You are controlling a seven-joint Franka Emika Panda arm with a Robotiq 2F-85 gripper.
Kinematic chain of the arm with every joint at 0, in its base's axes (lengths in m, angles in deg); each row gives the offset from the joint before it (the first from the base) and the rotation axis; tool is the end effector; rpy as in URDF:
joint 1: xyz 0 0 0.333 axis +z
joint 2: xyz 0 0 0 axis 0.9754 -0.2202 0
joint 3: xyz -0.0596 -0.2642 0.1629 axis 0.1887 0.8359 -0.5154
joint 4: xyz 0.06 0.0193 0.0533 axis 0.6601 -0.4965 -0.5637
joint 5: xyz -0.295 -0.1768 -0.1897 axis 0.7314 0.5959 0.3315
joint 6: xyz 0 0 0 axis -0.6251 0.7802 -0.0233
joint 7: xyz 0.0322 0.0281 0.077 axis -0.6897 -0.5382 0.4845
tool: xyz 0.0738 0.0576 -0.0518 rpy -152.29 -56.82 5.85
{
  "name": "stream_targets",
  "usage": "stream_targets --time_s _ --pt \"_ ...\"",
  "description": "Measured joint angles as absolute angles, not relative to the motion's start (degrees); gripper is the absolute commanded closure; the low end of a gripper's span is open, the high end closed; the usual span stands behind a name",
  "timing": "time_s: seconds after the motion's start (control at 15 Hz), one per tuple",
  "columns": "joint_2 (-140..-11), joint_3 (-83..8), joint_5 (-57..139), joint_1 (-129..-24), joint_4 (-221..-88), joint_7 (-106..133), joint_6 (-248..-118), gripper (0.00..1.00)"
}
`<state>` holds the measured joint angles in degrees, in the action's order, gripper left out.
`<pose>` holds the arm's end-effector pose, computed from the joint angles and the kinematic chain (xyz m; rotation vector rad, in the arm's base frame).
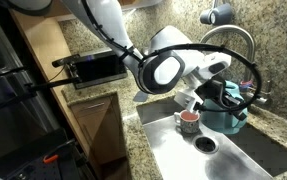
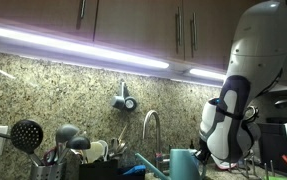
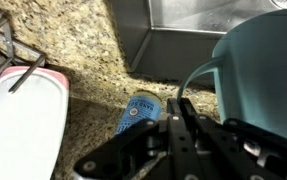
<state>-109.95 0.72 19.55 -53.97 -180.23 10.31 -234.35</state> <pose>0.5827 -0.2032 0.1626 2.5041 -0.5774 0.7038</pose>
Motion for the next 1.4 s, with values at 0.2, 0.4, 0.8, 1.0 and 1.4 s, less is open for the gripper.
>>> stream_targets --time_s 0.2,0.4,0.8,1.0,1.4 --pt "-112.97 1.52 19.64 -54.75 -177.95 9.88 -233.64 0.98" --pt "-115.78 2.14 19.81 -55.73 -175.57 9.64 -233.33 0.98" --pt "-120.33 2.38 20.19 -57.08 -171.75 9.23 -232.51 0.93" --pt "-120.53 2.38 20.20 -57.10 -171.45 9.22 -232.49 0.93" --pt "-121.16 1.82 20.72 -57.47 -171.74 9.22 -232.58 0.98"
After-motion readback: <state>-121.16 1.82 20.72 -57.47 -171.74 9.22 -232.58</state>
